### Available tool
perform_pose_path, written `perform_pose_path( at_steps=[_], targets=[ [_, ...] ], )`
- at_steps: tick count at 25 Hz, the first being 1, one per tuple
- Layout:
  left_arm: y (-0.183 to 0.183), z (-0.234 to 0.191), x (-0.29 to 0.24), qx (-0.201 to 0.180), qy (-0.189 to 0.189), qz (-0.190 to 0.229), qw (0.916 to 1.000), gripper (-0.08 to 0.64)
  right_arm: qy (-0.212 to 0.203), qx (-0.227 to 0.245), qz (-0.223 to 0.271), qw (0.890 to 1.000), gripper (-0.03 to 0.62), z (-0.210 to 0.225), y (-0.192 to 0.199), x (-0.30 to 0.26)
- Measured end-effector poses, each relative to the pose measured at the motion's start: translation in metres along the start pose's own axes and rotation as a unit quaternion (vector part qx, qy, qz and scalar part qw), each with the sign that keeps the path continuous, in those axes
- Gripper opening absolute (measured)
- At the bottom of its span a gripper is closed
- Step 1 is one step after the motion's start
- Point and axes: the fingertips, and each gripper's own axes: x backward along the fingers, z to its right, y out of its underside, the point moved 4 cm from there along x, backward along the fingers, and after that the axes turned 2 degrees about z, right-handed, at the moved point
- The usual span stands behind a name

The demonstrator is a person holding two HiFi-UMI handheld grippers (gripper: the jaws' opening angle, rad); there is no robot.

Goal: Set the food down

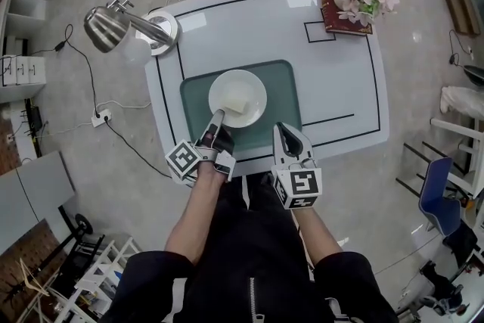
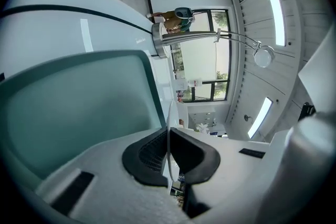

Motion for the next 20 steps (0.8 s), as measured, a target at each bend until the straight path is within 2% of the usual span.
perform_pose_path(
  at_steps=[8,20],
  targets=[
    [0.008,-0.017,-0.011,-0.013,-0.054,-0.008,0.9984,0.012,0.006,-0.015,-0.009,1.000,0.009,0.008,0.009,-0.003],
    [0.010,-0.028,-0.012,-0.045,-0.089,-0.024,0.9947,0.011,0.008,-0.020,-0.009,1.000,0.009,0.012,0.008,-0.009]
  ],
)
